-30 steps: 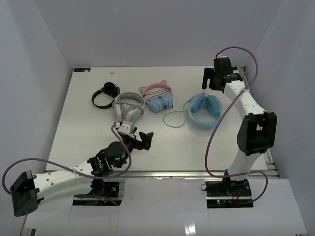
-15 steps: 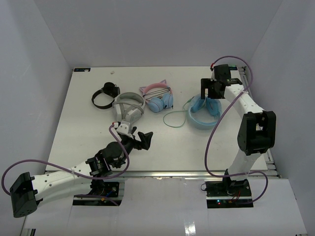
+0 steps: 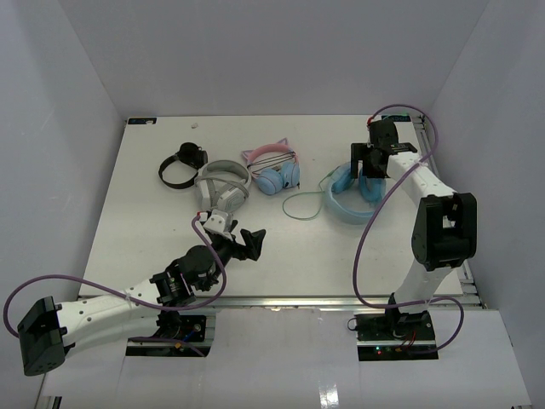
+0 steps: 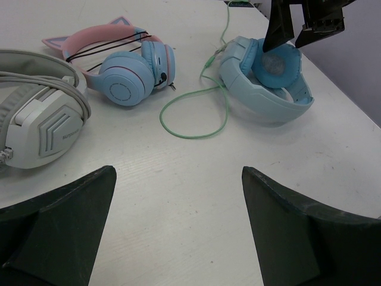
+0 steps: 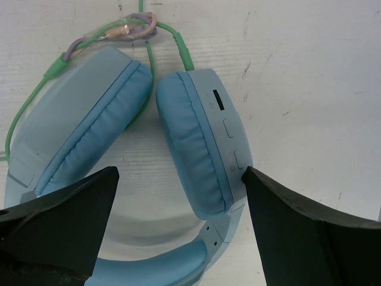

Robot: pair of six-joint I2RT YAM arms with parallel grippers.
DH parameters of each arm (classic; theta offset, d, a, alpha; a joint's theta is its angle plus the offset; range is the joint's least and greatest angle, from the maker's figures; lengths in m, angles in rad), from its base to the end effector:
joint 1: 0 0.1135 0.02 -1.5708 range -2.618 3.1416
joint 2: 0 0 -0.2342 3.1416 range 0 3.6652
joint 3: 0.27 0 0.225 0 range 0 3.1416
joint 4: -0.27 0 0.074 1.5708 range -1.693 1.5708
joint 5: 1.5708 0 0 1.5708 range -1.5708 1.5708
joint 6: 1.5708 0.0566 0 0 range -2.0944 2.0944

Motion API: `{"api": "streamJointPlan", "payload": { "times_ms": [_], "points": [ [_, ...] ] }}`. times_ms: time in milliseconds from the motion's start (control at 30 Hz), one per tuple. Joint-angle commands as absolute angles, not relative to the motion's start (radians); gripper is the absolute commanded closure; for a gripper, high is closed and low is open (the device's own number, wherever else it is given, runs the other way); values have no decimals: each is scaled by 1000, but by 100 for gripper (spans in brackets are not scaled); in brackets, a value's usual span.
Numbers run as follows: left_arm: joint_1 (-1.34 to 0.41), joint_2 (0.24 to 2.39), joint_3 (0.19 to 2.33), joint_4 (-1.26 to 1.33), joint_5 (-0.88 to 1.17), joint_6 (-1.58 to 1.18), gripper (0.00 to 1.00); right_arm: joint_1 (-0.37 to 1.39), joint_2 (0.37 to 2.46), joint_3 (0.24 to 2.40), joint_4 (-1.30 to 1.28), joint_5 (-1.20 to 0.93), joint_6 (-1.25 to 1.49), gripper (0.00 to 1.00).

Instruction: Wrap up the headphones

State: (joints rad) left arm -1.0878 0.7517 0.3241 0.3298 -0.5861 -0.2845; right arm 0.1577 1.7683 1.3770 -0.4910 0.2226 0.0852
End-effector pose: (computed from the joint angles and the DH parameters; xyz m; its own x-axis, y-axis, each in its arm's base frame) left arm 0.1168 -0.1552 0.2263 -0.1788 -0.1624 -0.9704 0.4500 0.8635 -0.2275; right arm 0.3687 0.0460 0.2162 -0.7611 -0.0370 -0.6476 0.0503 0.9920 -0.1158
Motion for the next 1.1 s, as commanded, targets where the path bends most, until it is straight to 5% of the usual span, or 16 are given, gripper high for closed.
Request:
{"api": "streamJointPlan", "payload": {
  "times_ms": [0,767,867,1067],
  "points": [
    [-1088,749,337,344,-578,-273,2,150,1723,1362,-502,262,118,7],
    [-1088,759,337,351,-566,-270,2,121,1797,1259,-408,163,171,13],
    [-1088,758,334,358,-548,-267,2,120,1815,1267,-408,145,191,21],
    [-1088,750,343,361,-491,-271,3,115,1826,1279,-411,64,249,56]
  ]
}}
